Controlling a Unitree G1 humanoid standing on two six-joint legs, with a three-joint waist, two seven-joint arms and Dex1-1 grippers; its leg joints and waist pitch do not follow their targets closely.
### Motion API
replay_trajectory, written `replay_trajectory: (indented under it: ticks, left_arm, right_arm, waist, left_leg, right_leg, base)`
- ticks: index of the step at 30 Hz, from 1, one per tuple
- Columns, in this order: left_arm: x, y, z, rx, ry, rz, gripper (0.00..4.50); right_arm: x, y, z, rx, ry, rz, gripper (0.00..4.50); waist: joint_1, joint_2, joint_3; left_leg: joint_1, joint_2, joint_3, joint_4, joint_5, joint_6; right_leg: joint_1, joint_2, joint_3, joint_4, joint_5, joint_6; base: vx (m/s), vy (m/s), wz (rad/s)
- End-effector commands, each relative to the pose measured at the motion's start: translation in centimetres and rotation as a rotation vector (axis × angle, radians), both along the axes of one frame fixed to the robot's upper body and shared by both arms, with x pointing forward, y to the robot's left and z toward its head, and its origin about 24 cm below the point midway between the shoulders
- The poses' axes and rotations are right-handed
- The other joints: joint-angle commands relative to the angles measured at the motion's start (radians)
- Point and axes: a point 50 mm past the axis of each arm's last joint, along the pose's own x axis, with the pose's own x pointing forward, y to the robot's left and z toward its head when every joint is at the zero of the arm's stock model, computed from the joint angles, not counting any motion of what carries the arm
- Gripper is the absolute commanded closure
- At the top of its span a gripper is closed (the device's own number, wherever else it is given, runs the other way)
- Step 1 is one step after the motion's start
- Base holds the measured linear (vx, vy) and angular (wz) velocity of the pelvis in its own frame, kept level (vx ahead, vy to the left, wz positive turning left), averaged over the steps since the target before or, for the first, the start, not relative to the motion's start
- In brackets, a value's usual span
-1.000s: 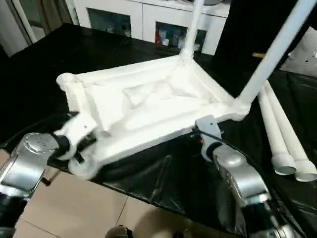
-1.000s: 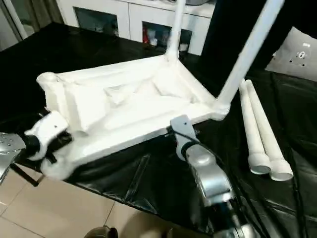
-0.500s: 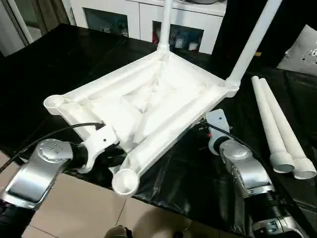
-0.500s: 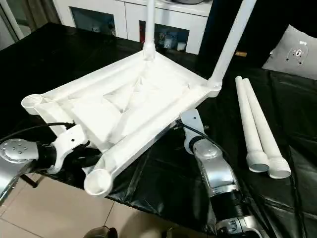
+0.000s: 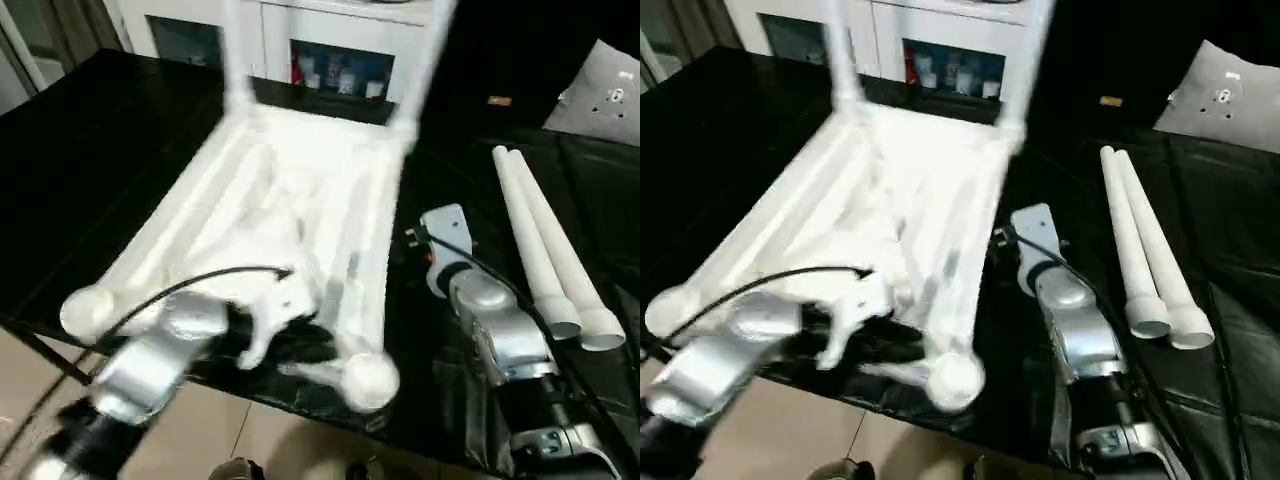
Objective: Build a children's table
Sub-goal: Rotate table base
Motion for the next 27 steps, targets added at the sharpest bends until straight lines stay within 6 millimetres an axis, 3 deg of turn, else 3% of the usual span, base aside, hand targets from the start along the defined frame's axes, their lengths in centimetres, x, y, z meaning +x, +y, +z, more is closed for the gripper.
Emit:
replay_trajectory:
  ticks: [1, 3, 5, 7, 9, 11, 12, 17, 18, 21, 22, 23, 24, 25, 26, 27]
  left_arm:
    - [0.6, -0.4, 0.6, -0.006, -0.059, 0.004, 3.33]
    - [0.6, -0.4, 0.6, -0.006, -0.059, 0.004, 3.33]
    - [3.4, -0.7, 0.3, 0.010, -0.187, 0.164, 3.33]
    - [4.4, -0.7, 0.4, 0.000, -0.228, 0.227, 3.33]
    - [4.8, -0.7, 0.5, -0.010, -0.245, 0.257, 3.33]
    - [5.6, -0.8, 0.8, -0.064, -0.276, 0.349, 3.33]
    - [5.7, -0.9, 1.0, -0.104, -0.279, 0.387, 3.33]
    - [3.8, -1.7, 2.4, -0.349, -0.238, 0.462, 3.33]
    - [3.3, -1.8, 2.8, -0.404, -0.222, 0.477, 3.33]
    - [2.2, -1.7, 4.1, -0.528, -0.272, 0.550, 3.33]
    - [1.8, -1.5, 4.4, -0.571, -0.252, 0.580, 3.33]
    - [1.7, -1.2, 4.7, -0.606, -0.272, 0.653, 3.14]
    - [1.7, -1.2, 4.7, -0.608, -0.273, 0.657, 3.14]
    - [1.6, -0.1, 5.2, -0.629, -0.332, 0.797, 3.01]
    - [1.6, 0.2, 5.2, -0.620, -0.346, 0.828, 2.98]
    - [1.5, 0.9, 4.9, -0.551, -0.367, 0.913, 2.86]
  right_arm:
    - [0.2, 0.8, 0.9, 0.033, -0.043, 0.033, 0.00]
    - [0.2, 0.8, 0.9, 0.033, -0.043, 0.033, 0.00]
    - [0.4, -0.6, 2.8, 0.036, -0.121, -0.041, 0.00]
    - [0.4, -1.2, 3.8, 0.047, -0.154, -0.073, 0.00]
    - [0.3, -1.5, 4.2, 0.054, -0.169, -0.090, 0.00]
    - [-0.2, -1.7, 5.1, 0.095, -0.186, -0.088, 0.00]
    - [-0.5, -1.7, 5.2, 0.104, -0.180, -0.083, 0.00]
    - [-2.7, -0.9, 5.4, 0.145, -0.152, -0.037, 0.00]
    - [-3.2, -0.7, 5.4, 0.143, -0.154, -0.026, 0.00]
    - [-4.5, -0.1, 5.1, 0.152, -0.155, 0.017, 0.00]
    - [-4.9, 0.2, 5.0, 0.181, -0.145, 0.042, 0.00]
    - [-5.3, 0.4, 4.9, 0.205, -0.134, 0.044, 0.00]
    - [-5.3, 0.4, 4.8, 0.205, -0.134, 0.044, 0.00]
    - [-6.1, 0.6, 4.5, 0.233, -0.106, 0.032, 0.00]
    - [-6.3, 0.6, 4.4, 0.235, -0.094, 0.026, 0.00]
    - [-6.7, 0.6, 4.3, 0.248, -0.081, 0.028, 0.00]
  waist:
    - [0.010, -0.001, -0.067]
    - [0.009, -0.002, -0.069]
    - [0.012, 0.000, -0.068]
    - [0.018, 0.003, -0.069]
    - [0.024, 0.000, -0.067]
    - [0.025, 0.007, -0.066]
    - [0.027, 0.004, -0.067]
    - [0.032, 0.002, -0.073]
    - [0.033, 0.003, -0.073]
    - [0.034, 0.004, -0.072]
    - [0.040, 0.006, -0.069]
    - [0.035, 0.007, -0.065]
    - [0.038, -0.001, -0.063]
    - [0.043, 0.007, -0.065]
    - [0.043, 0.007, -0.065]
    - [0.035, 0.007, -0.068]
  left_leg:
    - [0.005, 0.060, -0.011, -0.064, -0.075, 0.043]
    - [0.004, 0.060, -0.011, -0.063, -0.063, 0.049]
    - [0.005, 0.056, -0.009, -0.061, -0.059, 0.059]
    - [0.012, 0.060, -0.009, -0.061, -0.079, 0.052]
    - [0.009, 0.063, -0.013, -0.067, -0.106, 0.040]
    - [0.013, 0.061, -0.011, -0.066, -0.136, 0.025]
    - [0.012, 0.061, -0.011, -0.066, -0.141, 0.022]
    - [0.006, 0.067, -0.012, -0.064, -0.079, 0.049]
    - [0.004, 0.070, -0.012, -0.063, -0.054, 0.066]
    - [0.000, 0.070, -0.013, -0.061, -0.077, 0.078]
    - [0.031, 0.072, 0.017, -0.049, -0.138, -0.001]
    - [0.034, 0.054, 0.042, -0.038, -0.203, -0.106]
    - [0.030, 0.046, 0.049, -0.034, -0.225, -0.129]
    - [0.050, 0.042, 0.058, -0.026, -0.280, -0.162]
    - [0.050, 0.042, 0.058, -0.026, -0.280, -0.162]
    - [0.057, 0.044, 0.063, -0.020, -0.295, -0.152]
  right_leg:
    - [0.057, -0.084, 0.057, -0.069, 0.008, -0.243]
    - [0.059, -0.085, 0.057, -0.066, 0.027, -0.246]
    - [0.056, -0.081, 0.057, -0.070, 0.033, -0.244]
    - [0.055, -0.078, 0.058, -0.074, 0.022, -0.231]
    - [0.056, -0.083, 0.056, -0.075, -0.023, -0.218]
    - [0.052, -0.083, 0.058, -0.080, -0.070, -0.210]
    - [0.053, -0.084, 0.060, -0.081, -0.077, -0.206]
    - [0.055, -0.087, 0.059, -0.070, 0.033, -0.234]
    - [0.055, -0.087, 0.057, -0.065, 0.090, -0.249]
    - [0.056, -0.087, 0.058, -0.071, 0.074, -0.245]
    - [0.027, -0.059, 0.082, -0.087, 0.002, -0.222]
    - [0.018, -0.008, 0.100, -0.093, -0.089, -0.169]
    - [0.013, 0.011, 0.108, -0.100, -0.122, -0.135]
    - [-0.015, 0.048, 0.123, -0.107, -0.183, -0.048]
    - [-0.015, 0.048, 0.123, -0.107, -0.183, -0.048]
    - [-0.027, 0.073, 0.128, -0.110, -0.194, 0.011]
  base:
    - [0.000, 0.000, 0.00]
    - [0.000, 0.000, 0.00]
    - [0.000, 0.000, 0.00]
    - [0.000, 0.000, 0.00]
    - [0.000, 0.000, 0.00]
    - [0.000, 0.000, 0.00]
    - [0.000, 0.000, 0.00]
    - [0.000, 0.000, 0.00]
    - [0.000, 0.000, 0.00]
    - [0.000, 0.000, 0.00]
    - [0.000, 0.000, 0.00]
    - [-0.025, -0.001, -0.48]
    - [-0.025, -0.001, -0.48]
    - [-0.021, -0.003, -0.55]
    - [-0.012, -0.003, -0.24]
    - [-0.026, -0.010, -0.50]
